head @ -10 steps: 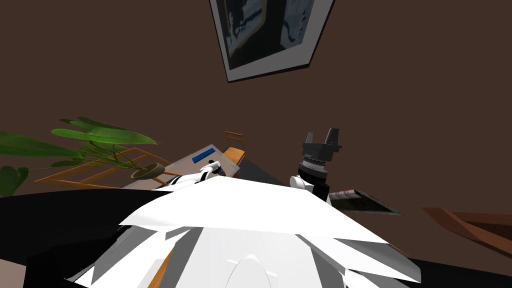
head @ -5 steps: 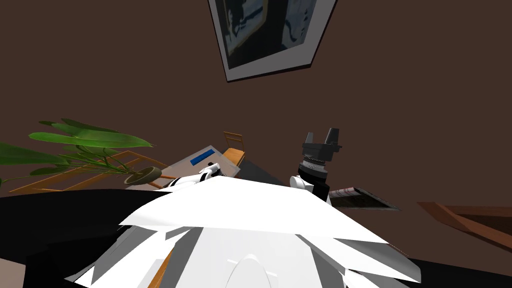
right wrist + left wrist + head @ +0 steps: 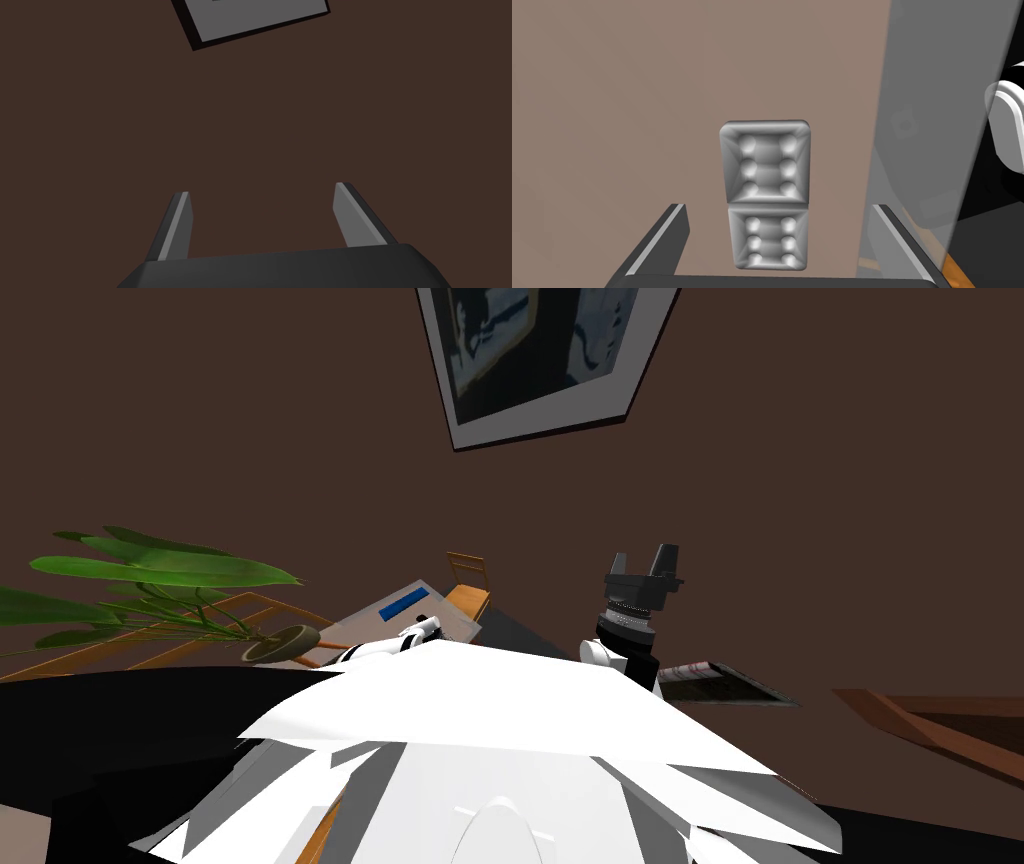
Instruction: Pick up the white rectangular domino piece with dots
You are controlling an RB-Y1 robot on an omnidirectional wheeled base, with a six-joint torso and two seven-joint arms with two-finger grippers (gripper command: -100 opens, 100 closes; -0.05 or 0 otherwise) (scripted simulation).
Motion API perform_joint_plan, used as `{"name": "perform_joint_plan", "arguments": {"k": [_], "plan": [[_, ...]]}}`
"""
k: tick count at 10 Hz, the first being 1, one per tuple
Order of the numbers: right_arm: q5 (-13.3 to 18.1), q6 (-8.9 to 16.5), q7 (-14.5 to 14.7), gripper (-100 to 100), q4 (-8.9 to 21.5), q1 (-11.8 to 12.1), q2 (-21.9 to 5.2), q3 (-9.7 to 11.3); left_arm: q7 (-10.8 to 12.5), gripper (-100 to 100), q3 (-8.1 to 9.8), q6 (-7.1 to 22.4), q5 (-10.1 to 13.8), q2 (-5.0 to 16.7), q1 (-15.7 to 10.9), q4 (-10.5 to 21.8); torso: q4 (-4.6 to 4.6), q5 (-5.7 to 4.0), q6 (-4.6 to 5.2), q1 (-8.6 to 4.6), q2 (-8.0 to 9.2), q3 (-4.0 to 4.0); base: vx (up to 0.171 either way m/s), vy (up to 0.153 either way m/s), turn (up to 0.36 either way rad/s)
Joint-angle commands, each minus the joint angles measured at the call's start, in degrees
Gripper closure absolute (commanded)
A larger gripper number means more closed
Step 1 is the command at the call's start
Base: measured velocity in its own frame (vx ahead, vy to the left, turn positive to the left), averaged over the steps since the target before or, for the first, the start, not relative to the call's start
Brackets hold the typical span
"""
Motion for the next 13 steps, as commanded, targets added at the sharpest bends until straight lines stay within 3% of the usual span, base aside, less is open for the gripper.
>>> {"name": "perform_joint_plan", "arguments": {"k": [1,3,7,8,10,11,13], "plan": [[0.0,0.0,0.0,0,0.0,0.0,0.0,0.0,0.6,-100,0.02,-1.8,-0.1,-0.5,-0.1,1.5,0.0,0.0,0.0,0.0,0.0,0.0,0.001,0.062,-0.116],[0.0,0.0,0.0,0,0.0,0.0,0.0,0.0,2.2,-100,-0.07,-4.5,-0.6,-1.9,0.5,2.7,0.01,0.03,-0.01,0.12,0.04,0.02,-0.012,0.074,-0.098],[0.0,0.0,0.0,0,0.0,0.0,0.0,0.0,2.2,-100,-0.07,-4.5,-0.6,-1.9,0.5,4.2,0.01,-0.02,-0.02,-0.12,0.03,0.02,-0.009,0.014,-0.009],[0.0,0.0,0.0,0,0.0,0.0,0.0,0.0,2.2,-100,-0.07,-4.5,-0.6,-1.9,0.5,2.9,0.0,-0.03,-0.03,-0.15,0.02,0.01,0.0,-0.008,0.002],[0.0,0.0,0.0,0,0.0,0.0,0.0,0.0,2.0,-100,-0.05,-4.9,-0.5,-1.8,0.3,3.6,0.0,-0.03,-0.02,-0.14,-0.01,0.0,0.0,0.0,0.0],[0.0,0.0,0.0,0,0.0,0.0,0.0,0.0,2.2,100,-0.07,-4.6,-0.6,-1.9,0.4,3.3,0.0,-0.03,-0.02,-0.13,-0.01,0.0,0.0,0.0,0.0],[0.0,0.0,0.0,0,0.0,0.0,0.0,0.0,2.2,100,-0.06,-4.7,-0.5,-1.8,0.4,3.3,-0.02,-0.01,-0.01,-0.12,-0.01,-0.01,0.0,0.0,0.0]]}}
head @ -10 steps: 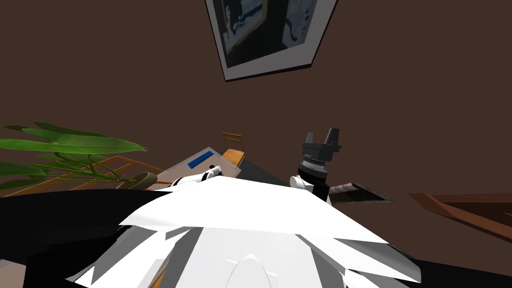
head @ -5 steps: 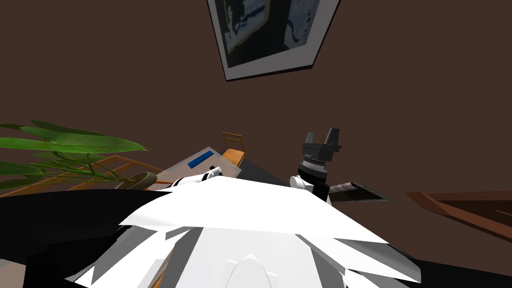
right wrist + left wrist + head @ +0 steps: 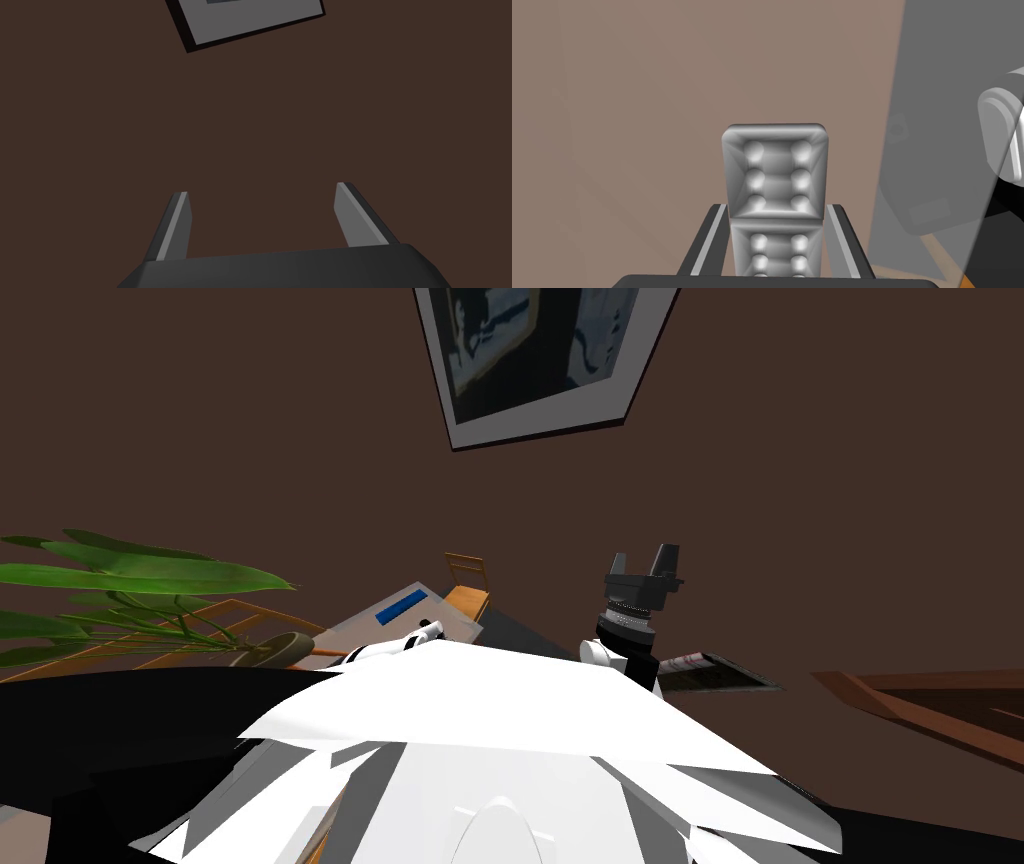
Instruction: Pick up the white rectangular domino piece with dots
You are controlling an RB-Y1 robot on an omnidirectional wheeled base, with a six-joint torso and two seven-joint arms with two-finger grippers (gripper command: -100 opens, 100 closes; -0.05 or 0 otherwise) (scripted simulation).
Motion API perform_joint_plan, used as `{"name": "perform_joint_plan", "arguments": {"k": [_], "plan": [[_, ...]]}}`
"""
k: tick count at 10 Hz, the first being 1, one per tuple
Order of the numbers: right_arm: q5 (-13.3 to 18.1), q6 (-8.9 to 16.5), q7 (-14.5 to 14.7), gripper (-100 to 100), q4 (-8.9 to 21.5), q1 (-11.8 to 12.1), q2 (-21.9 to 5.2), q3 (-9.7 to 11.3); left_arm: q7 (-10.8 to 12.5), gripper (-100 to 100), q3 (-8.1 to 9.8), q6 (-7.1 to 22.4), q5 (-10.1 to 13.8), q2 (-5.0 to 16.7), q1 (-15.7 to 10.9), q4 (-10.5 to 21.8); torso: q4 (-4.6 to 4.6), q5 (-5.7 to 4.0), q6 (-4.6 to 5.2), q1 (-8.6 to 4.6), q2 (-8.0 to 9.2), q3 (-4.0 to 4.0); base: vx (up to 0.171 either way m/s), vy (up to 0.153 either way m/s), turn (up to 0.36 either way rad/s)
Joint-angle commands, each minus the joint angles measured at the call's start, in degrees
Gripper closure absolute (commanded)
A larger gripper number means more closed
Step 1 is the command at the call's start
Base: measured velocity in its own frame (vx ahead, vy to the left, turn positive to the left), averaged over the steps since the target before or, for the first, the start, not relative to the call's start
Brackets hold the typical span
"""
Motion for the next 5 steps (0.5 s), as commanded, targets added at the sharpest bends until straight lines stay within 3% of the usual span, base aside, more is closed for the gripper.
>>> {"name": "perform_joint_plan", "arguments": {"k": [1,2,3,4,5], "plan": [[0.0,0.0,0.0,0,0.0,0.0,0.0,0.0,0.0,100,0.0,0.0,0.0,0.0,0.0,0.0,0.0,0.0,0.0,0.0,0.0,0.0,0.0,0.0,0.0],[0.0,0.0,0.0,0,0.0,0.0,0.0,0.0,0.0,100,0.0,0.0,0.0,0.0,0.0,0.0,0.0,0.0,0.0,0.0,0.0,0.0,0.0,0.0,0.0],[0.0,0.0,0.0,0,0.0,0.0,0.0,0.0,0.0,0,0.0,0.0,0.0,0.0,0.0,0.0,0.01,-0.01,0.0,0.0,0.0,0.0,0.0,0.0,0.0],[0.0,0.0,0.0,0,0.0,0.0,0.0,0.0,-0.9,100,0.04,1.8,0.3,0.8,-0.2,-1.3,0.01,-0.01,0.0,0.0,0.0,0.01,0.013,-0.039,0.11],[0.0,0.0,0.0,0,0.0,0.0,0.0,0.0,-0.9,100,0.04,1.8,0.3,0.8,-0.2,0.9,0.0,-0.04,-0.02,-0.12,-0.05,-0.02,0.013,-0.048,0.047]]}}
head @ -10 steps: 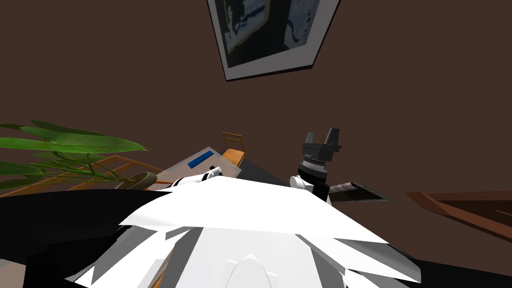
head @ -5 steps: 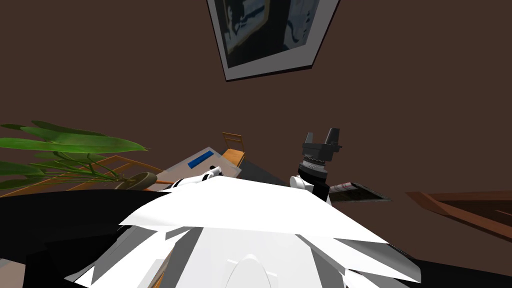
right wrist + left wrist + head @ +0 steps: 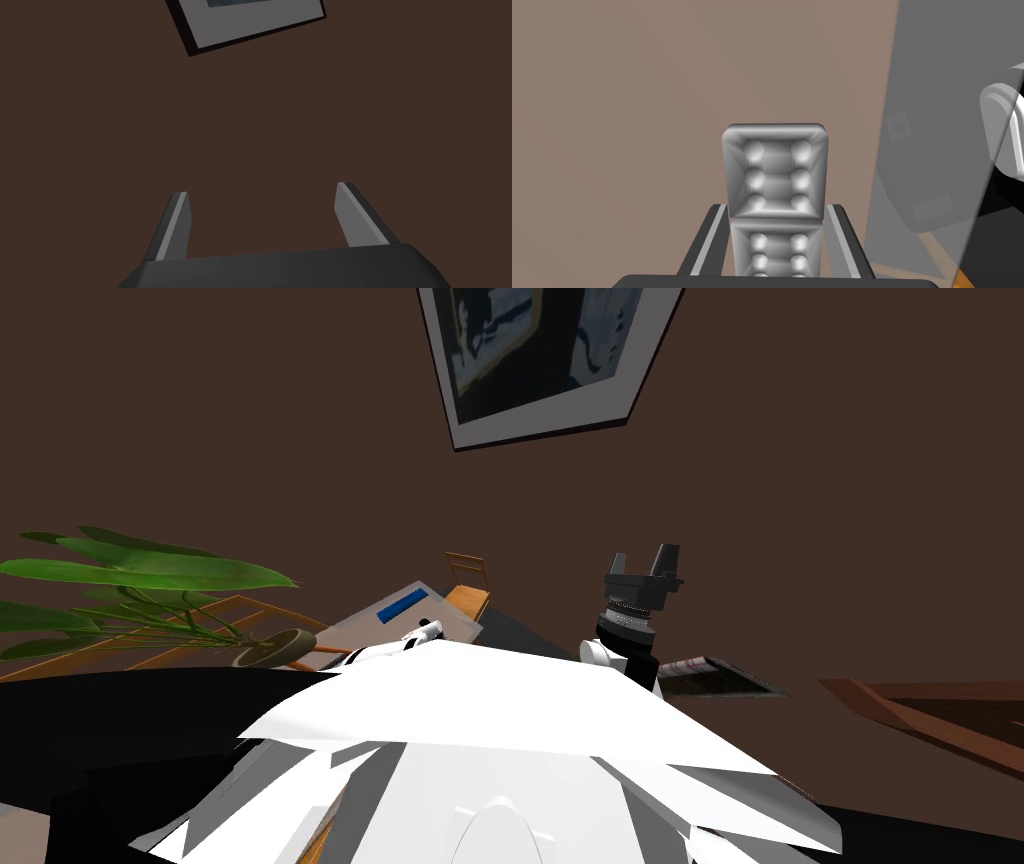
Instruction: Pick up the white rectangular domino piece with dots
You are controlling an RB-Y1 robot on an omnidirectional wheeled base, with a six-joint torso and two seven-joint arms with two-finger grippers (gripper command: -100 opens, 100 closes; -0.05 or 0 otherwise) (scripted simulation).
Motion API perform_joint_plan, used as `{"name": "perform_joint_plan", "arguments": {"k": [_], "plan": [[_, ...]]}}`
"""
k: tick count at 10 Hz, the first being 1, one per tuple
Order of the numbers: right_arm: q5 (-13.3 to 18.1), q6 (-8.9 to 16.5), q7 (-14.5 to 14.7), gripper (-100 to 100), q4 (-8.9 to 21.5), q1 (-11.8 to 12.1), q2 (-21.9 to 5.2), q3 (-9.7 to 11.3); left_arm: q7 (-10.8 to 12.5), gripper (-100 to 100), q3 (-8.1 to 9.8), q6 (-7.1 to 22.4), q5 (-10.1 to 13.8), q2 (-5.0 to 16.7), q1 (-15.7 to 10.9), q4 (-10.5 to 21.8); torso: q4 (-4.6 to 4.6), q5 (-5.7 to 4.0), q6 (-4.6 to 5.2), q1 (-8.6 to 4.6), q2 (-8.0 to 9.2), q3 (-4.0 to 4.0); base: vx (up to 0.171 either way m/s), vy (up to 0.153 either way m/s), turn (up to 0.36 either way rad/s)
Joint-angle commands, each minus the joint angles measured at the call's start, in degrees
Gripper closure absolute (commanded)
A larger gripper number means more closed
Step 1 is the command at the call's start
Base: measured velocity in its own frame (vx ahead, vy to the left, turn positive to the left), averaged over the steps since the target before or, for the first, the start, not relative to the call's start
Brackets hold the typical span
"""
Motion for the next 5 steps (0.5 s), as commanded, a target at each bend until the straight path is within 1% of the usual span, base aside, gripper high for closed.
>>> {"name": "perform_joint_plan", "arguments": {"k": [1,3,4,5], "plan": [[0.0,0.0,0.0,0,0.0,0.0,0.0,0.0,-1.9,100,0.39,1.5,0.8,1.8,-1.6,0.8,0.0,0.0,0.0,0.0,0.0,0.0,0.005,-0.052,0.087],[0.0,0.0,0.0,0,0.0,0.0,0.0,0.0,-2.2,100,0.41,2.0,0.9,2.0,-1.7,0.5,0.04,-0.04,0.05,0.0,-0.04,0.0,0.003,-0.038,0.043],[0.0,0.0,0.0,0,0.0,0.0,0.0,0.0,-1.8,100,0.33,1.7,0.8,1.7,-1.5,0.4,0.04,-0.04,0.04,0.03,-0.02,0.01,0.003,-0.013,0.007],[0.0,0.0,0.0,0,0.0,0.0,0.0,0.0,-1.7,0,0.31,2.0,0.7,1.7,-1.4,0.0,0.04,-0.02,0.04,0.09,-0.01,0.01,0.0,0.0,0.0]]}}
